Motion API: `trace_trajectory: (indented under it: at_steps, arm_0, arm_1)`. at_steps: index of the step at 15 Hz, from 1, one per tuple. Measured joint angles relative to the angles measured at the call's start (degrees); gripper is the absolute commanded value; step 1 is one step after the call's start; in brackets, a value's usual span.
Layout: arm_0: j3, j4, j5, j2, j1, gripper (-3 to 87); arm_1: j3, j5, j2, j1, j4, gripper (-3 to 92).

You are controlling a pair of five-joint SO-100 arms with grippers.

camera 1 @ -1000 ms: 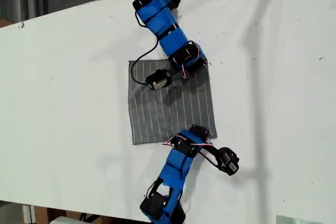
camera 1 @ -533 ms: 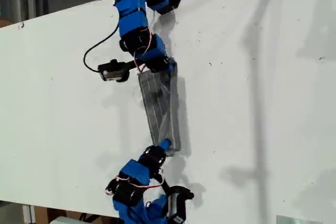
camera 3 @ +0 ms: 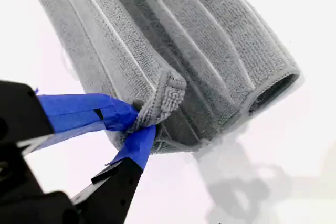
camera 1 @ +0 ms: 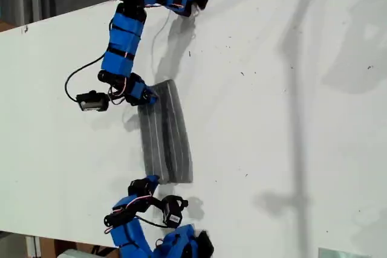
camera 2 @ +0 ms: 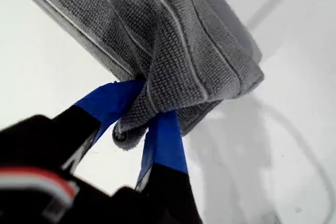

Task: Grasp corners of a square towel and fold twice.

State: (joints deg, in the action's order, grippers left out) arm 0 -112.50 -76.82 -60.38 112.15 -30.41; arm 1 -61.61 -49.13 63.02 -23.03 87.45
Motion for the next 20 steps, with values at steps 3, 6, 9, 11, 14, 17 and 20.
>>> trace_trajectory:
  at_steps: [3,6,9,11,14,17,20]
  arm_0:
    - [-5.98,2.11,-9.58,10.81,9.49,-0.3]
    - [-12.83,3.96,-17.49,20.74,20.48,-0.3]
    - [-16.7,10.02,-19.51,17.31,22.85,-0.3]
    - [-14.68,10.2,-17.4,11.25,22.68,-0.1]
    - [-6.15,8.09,-14.85,0.18,22.32,30.2]
    - [5.71,-4.57,-14.85,-2.64,22.32,27.7]
    - [11.25,-18.63,-13.89,8.53,21.97,27.6]
  arm_1:
    - [0.44,-2.72,-4.13,5.19,2.2,-0.1]
    - [-0.88,-5.54,-3.96,10.2,3.08,-0.1]
    - [-4.83,-5.98,-3.96,9.93,0.09,-0.1]
    - [-4.92,-5.98,-3.96,8.79,0.0,9.1]
    - [-5.01,-3.6,-3.78,5.1,0.79,39.4]
    - [-5.98,-0.26,0.62,-0.35,2.37,46.5]
    - [-8.96,3.08,0.97,-5.54,1.41,47.1]
